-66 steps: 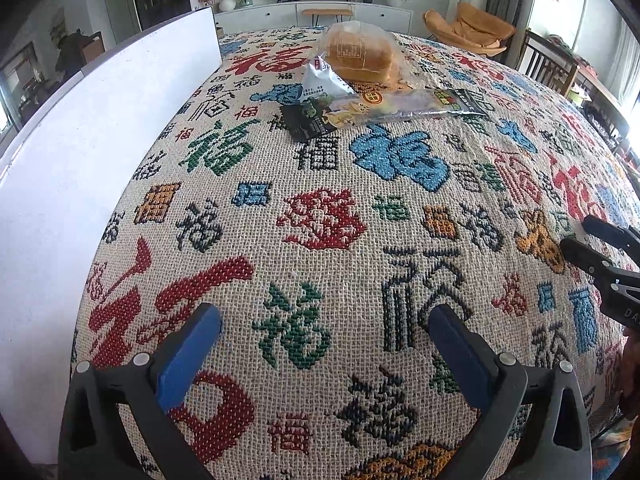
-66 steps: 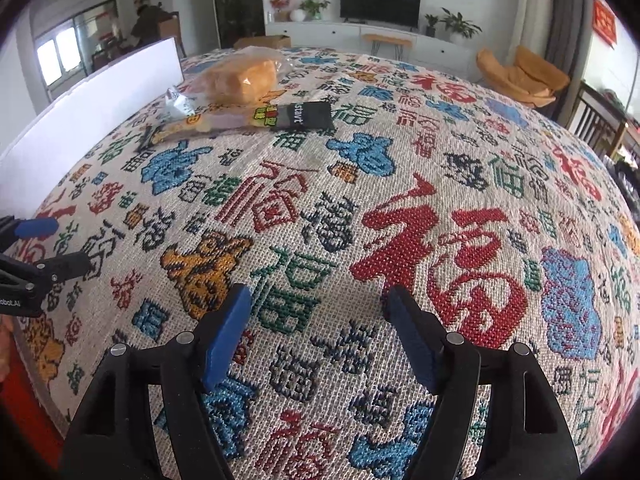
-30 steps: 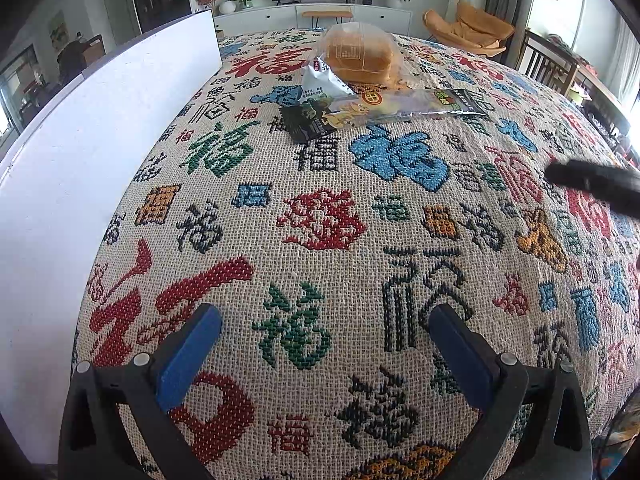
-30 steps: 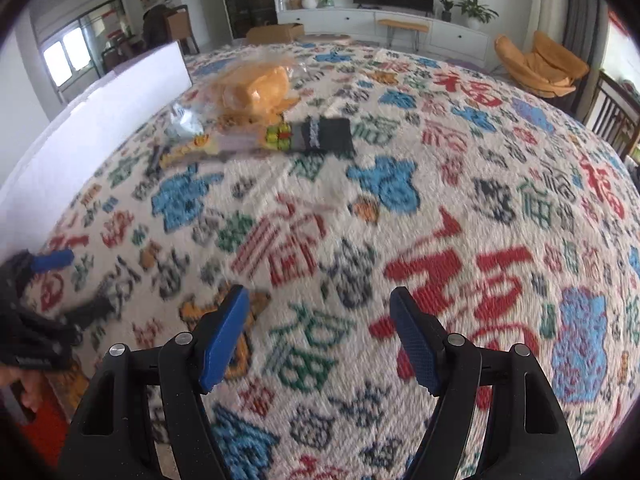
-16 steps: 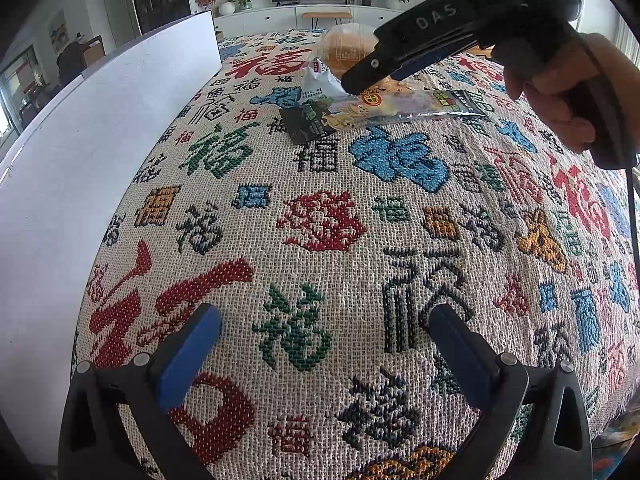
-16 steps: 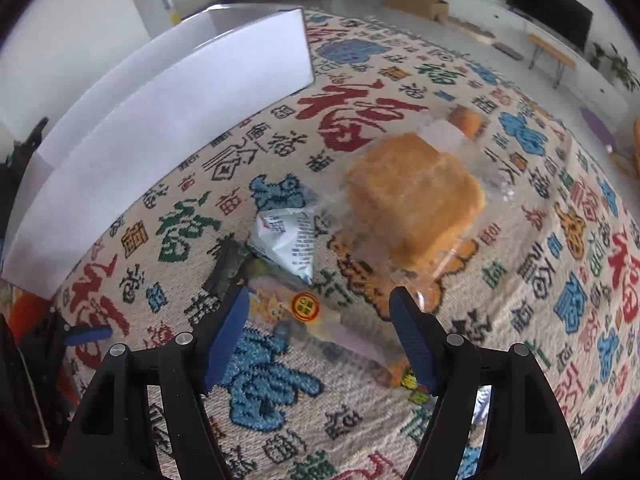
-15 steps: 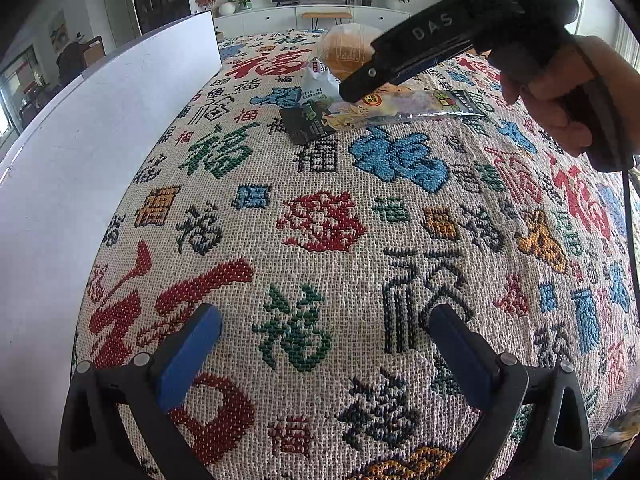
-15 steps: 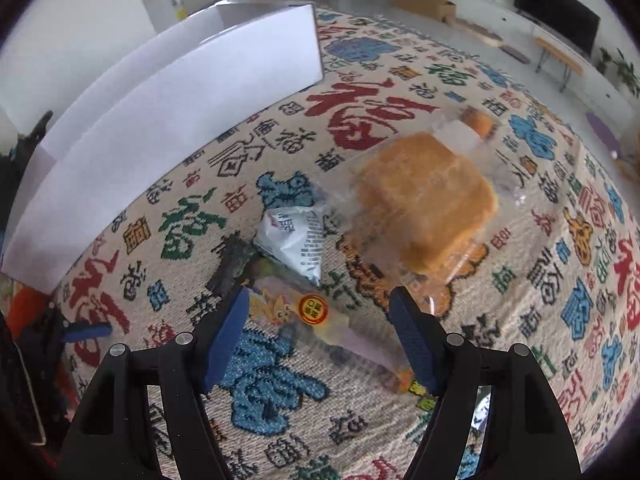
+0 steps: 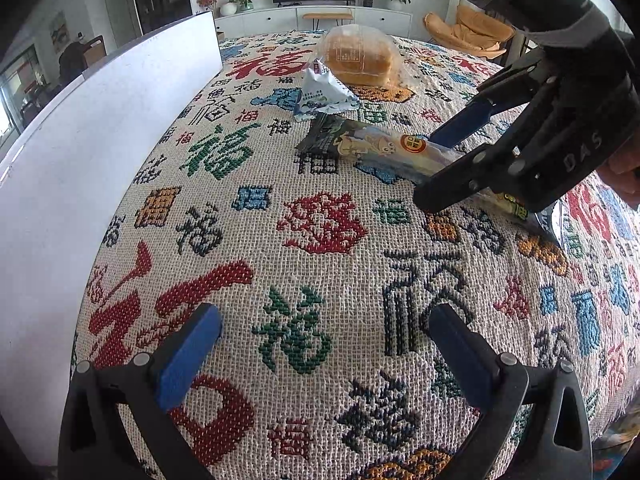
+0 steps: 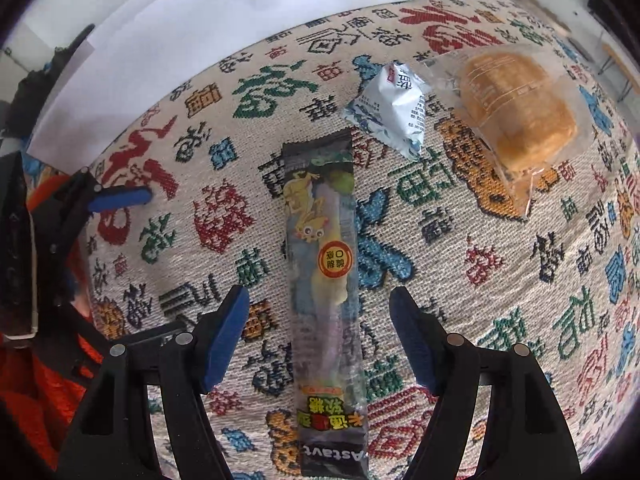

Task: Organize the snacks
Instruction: 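Grasp the clear Astavt stick pack with the right tool, then hold the stick pack in the right tool above the blanket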

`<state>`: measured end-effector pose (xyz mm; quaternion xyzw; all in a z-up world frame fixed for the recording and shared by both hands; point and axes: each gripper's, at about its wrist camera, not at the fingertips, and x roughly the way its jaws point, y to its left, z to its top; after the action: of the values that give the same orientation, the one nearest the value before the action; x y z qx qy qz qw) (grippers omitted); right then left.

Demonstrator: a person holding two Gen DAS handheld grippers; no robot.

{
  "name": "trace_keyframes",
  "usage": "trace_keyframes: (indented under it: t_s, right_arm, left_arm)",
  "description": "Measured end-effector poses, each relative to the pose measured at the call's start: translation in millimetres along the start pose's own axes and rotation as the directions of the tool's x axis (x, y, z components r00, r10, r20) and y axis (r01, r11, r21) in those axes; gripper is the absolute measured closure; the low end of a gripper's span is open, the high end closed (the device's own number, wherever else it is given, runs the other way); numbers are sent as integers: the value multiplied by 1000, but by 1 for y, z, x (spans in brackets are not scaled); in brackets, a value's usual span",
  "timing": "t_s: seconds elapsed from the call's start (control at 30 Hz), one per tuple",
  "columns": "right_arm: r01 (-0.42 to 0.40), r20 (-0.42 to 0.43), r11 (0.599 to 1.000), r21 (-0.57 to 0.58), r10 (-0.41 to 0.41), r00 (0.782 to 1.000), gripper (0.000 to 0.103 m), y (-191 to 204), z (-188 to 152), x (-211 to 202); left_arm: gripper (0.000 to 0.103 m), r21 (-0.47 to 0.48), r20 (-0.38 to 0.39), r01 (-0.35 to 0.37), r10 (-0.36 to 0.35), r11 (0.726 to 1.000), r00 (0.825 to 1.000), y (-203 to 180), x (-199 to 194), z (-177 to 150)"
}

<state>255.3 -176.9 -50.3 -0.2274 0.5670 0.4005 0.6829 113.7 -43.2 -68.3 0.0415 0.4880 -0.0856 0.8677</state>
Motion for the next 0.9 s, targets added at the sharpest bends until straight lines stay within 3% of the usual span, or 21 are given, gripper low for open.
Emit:
trace_keyframes:
  t_s: [0.07,0.1,0.13,0.2,0.27,0.4,0.47,0.53,0.6,0.67,0.7,0.77,0.83,0.9]
  right_arm:
    - [66,32,997,-31,-65,997,34,10,-2,5]
    - [115,49,992,-44,-113,992,47,14,-4,4]
    - [134,65,990,-46,-131,989,75,18,-7,1]
    - [110,78,994,0,-110,991,81,18,-14,-8]
    - [147,83,989,17,-147,986,83,22,-29,-17]
    - [135,124,974,182,-159,979,83,12,-74,-42]
    - [119,159,941,317,-176,971,83,1,-94,-55]
    - [119,179,867,483,-231,957,83,-24,-122,-68]
    - [106,185,757,644,-288,940,83,-48,-145,-75]
    - [111,162,658,744,-340,926,83,-70,-163,-76]
    - [109,154,628,770,-349,925,79,-77,-170,-73]
    - [110,145,610,785,-354,924,68,-84,-177,-63]
    - [123,169,636,762,-378,910,47,-79,-178,-59]
    - [161,162,659,735,-400,902,37,-72,-176,-55]
  left_arm:
    - [0,0,-1,1,-1,1000,1000,1,0,0]
    - [0,0,0,1,-1,1000,1000,1,0,0]
    - [0,0,0,1,-1,1000,1000,1,1,1]
    - [0,-1,0,1,-1,1000,1000,2,1,0]
    - [0,-1,0,0,0,1000,1000,1,2,0]
    - [0,0,0,0,0,1000,1000,1,1,0]
    - [0,0,0,0,0,1000,1000,1,1,0]
    - [0,-1,0,0,0,1000,1000,2,2,2]
    - [0,-1,0,0,0,1000,1000,2,1,1]
    - [0,0,0,1,-1,1000,1000,2,2,2]
    - [0,0,0,1,-1,1000,1000,2,1,1]
    - [0,0,0,0,0,1000,1000,2,3,2]
    - [0,0,1,0,0,1000,1000,2,2,2]
    - [0,0,0,0,0,1000,1000,2,2,2]
